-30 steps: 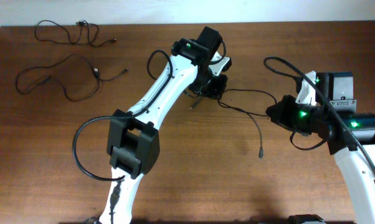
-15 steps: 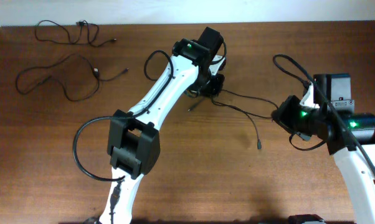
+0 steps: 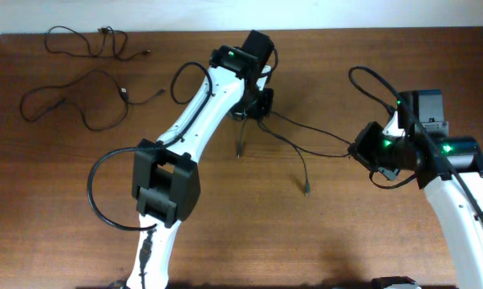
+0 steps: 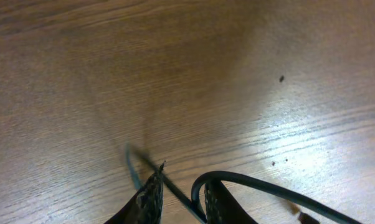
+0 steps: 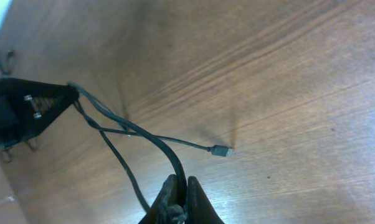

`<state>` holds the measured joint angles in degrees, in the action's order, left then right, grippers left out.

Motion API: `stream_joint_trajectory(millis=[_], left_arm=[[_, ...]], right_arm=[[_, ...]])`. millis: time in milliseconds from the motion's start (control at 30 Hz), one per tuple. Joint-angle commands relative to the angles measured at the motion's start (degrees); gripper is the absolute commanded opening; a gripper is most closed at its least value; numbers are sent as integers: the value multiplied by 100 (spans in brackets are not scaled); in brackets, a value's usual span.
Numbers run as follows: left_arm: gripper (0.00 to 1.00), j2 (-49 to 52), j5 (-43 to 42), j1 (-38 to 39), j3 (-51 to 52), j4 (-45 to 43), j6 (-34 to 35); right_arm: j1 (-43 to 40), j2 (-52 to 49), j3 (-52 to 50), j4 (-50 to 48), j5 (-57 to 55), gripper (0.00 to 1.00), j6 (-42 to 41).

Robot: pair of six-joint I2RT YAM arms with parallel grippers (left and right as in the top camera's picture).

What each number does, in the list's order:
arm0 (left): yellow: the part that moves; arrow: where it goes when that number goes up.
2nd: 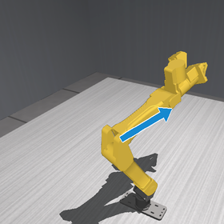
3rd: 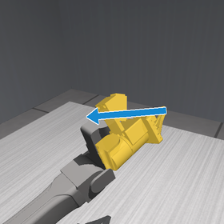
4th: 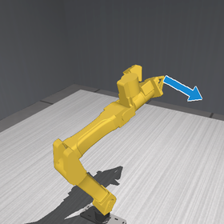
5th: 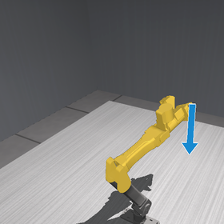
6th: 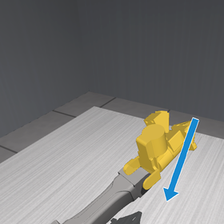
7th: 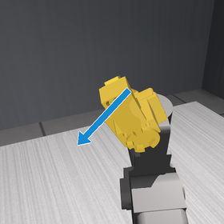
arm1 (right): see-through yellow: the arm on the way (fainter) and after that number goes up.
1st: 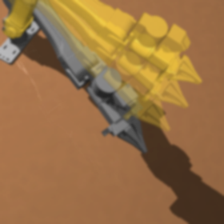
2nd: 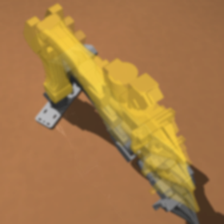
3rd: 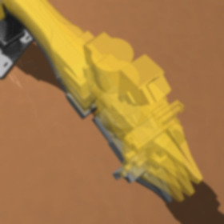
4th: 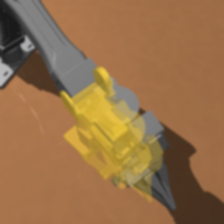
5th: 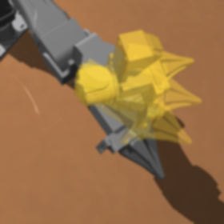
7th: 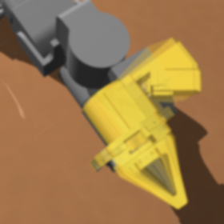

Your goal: Untangle cables

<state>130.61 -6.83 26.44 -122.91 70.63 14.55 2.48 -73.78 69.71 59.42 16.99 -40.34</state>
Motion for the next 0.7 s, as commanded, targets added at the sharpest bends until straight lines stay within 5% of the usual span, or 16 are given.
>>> stream_joint_trajectory(millis=[0, 200, 400, 467, 533, 600, 667], left_arm=[[15, -13, 22, -739, -116, -39, 275], [14, -13, -2916, -1419, -1340, -55, -546], [20, -11, -2284, -1510, -1744, 610, -780], [23, 2, -1685, -1314, -1709, 728, -778], [33, 35, -1318, -970, -1582, 699, -776], [45, 205, -955, -553, -1488, 643, -732], [48, 564, -376, -240, -1480, 706, -474]], right_arm=[[-61, 398, 415, 179, -365, 4, 243], [-59, 455, 420, 238, 520, 4, 758], [-57, 501, 424, 262, 531, 4, 802], [-61, 490, 424, 210, 487, 26, 800], [-61, 442, 424, 157, 332, 66, 802], [-61, 240, 422, 219, -44, 93, 804], [-61, -136, 422, 181, -426, 99, 800]])
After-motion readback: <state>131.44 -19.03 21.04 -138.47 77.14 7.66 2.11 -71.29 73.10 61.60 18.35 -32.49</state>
